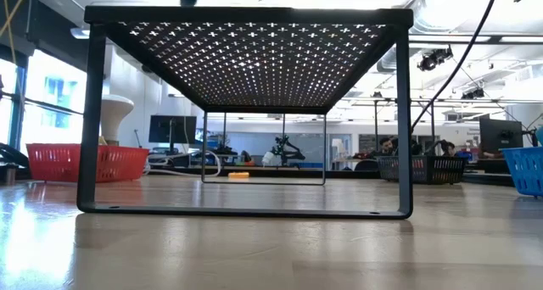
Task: Pick & Place Office Desk Supplies
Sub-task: Put the blue rubber band into the blue bin
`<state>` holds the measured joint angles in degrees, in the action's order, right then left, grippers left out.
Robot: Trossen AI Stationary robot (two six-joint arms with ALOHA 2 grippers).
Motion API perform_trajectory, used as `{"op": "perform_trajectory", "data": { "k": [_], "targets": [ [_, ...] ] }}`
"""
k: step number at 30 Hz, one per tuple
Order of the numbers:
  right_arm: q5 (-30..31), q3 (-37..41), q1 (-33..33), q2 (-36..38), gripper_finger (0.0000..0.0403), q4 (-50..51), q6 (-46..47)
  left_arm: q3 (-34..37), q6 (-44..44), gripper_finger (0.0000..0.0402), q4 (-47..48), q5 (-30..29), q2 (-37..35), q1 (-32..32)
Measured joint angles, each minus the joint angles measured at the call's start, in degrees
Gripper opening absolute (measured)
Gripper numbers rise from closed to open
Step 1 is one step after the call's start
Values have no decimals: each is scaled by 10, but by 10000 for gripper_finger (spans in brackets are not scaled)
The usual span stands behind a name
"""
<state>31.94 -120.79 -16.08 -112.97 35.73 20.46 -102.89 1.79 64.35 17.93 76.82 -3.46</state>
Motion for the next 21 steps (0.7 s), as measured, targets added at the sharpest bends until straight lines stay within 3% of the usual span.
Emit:
{"op": "perform_trajectory", "data": {
  "k": [11, 21],
  "targets": [
    [-10, 0, -4, 0, 3, 6, -6, 0, -32, 8, 1, -31, 0, 0],
    [-34, 0, -34, 0, 3, 153, 115, 0, -55, 96, 14, -48, 8, 0]
  ]
}}
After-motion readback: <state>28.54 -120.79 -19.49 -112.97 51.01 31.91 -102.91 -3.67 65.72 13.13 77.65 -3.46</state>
